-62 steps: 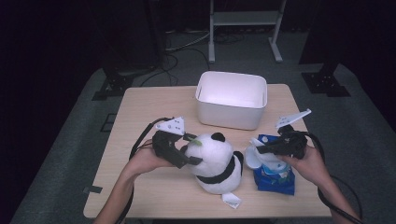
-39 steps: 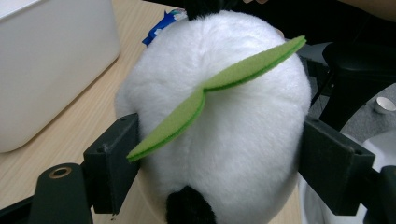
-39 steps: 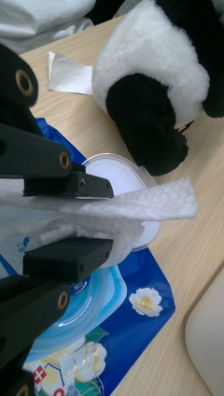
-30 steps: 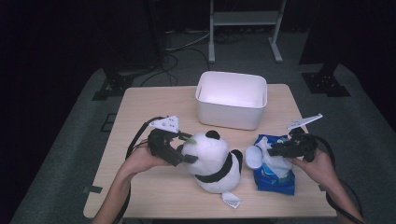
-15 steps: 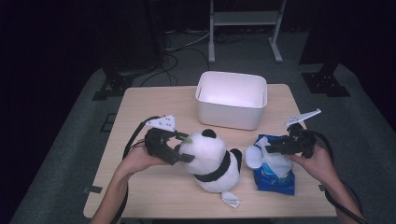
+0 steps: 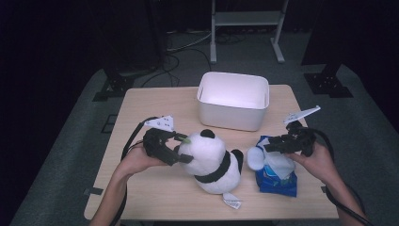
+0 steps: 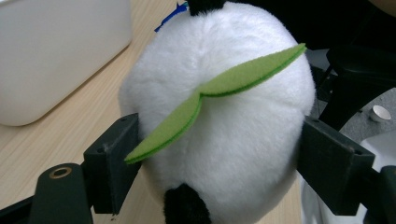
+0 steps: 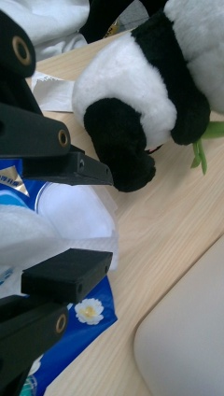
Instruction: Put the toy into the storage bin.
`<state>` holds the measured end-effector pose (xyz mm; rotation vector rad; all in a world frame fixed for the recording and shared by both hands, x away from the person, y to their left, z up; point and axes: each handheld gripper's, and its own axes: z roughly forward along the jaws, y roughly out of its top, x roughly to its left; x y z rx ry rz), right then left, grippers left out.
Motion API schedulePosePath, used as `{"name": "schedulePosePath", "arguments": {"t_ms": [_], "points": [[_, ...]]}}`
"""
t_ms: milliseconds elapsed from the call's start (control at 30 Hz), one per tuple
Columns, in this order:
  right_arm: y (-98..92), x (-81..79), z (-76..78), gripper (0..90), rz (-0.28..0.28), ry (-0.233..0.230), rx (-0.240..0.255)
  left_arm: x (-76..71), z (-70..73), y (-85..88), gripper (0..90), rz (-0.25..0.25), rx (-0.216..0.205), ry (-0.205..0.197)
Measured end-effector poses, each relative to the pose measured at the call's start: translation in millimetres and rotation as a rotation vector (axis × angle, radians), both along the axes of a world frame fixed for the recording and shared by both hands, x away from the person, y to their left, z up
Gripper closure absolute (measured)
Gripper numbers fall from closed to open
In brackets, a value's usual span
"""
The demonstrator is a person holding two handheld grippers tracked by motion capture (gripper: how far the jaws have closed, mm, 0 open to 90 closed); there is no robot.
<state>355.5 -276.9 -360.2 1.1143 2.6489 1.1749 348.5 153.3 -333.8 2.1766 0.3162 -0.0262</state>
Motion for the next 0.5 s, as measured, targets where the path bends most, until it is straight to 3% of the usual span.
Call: {"name": "schedulePosePath", "arguments": {"t_ms": [300,500], "points": [[17.8,-0.4,11.0,55.1,0.046,-0.027,-0.021,0.6,0.6,3.0,19.0,-0.001,0.014,0.005],[26.5,0.4,14.1,54.8,0.071,-0.02,-0.002,0.1,1.0,5.4,19.0,0.004,0.021,0.004]]}}
